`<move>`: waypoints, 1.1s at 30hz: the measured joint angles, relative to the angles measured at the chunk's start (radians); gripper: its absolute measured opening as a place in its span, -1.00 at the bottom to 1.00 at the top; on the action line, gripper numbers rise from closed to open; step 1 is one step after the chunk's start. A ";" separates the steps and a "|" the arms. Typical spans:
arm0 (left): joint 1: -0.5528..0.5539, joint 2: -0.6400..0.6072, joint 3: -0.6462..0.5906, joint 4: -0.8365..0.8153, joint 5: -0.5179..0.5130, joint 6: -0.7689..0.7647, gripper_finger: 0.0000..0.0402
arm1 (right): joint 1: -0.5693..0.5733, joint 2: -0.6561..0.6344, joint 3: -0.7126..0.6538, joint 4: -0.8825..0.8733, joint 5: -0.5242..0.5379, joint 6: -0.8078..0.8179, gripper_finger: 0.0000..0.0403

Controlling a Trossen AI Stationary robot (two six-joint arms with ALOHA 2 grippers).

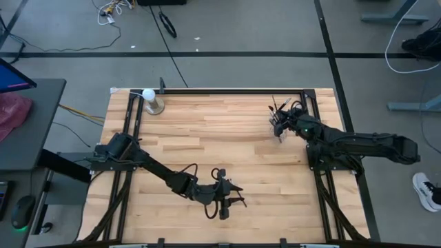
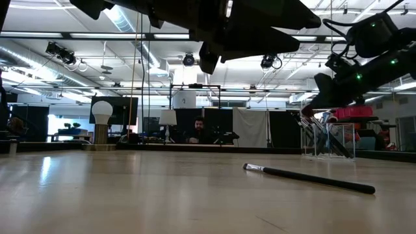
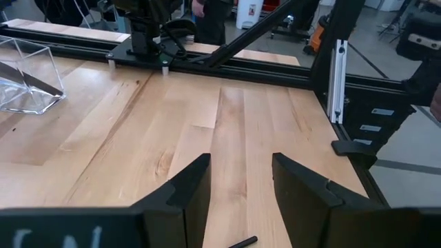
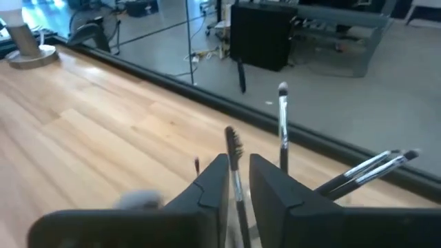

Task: Sort items
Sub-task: Put the silver eyeshadow brush into the transparent organizer

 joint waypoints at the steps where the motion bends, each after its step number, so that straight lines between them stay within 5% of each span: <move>1: 0.000 0.000 0.000 0.000 0.000 0.000 -0.22 | 0.000 0.001 0.000 -0.005 -0.006 0.004 -0.69; 11: 0.000 0.000 0.000 0.000 0.000 0.000 -0.22 | 0.013 -0.001 0.053 -0.015 -0.020 -0.009 -0.45; 16: 0.000 0.000 0.000 0.000 0.000 0.000 -0.22 | 0.111 -0.001 0.190 -0.071 -0.132 -0.015 -0.46; 25: -0.017 0.000 0.000 -0.057 0.000 -0.068 -0.22 | 0.661 0.090 0.246 0.091 -0.117 0.041 -0.78; 29: -0.050 -0.018 0.000 -0.118 -0.005 -0.093 -0.22 | 0.921 0.272 0.236 0.304 0.025 0.021 -0.96; 33: -0.089 -0.041 0.000 -0.264 -0.088 -0.128 -0.22 | 1.065 0.510 0.241 0.526 0.135 0.006 -0.96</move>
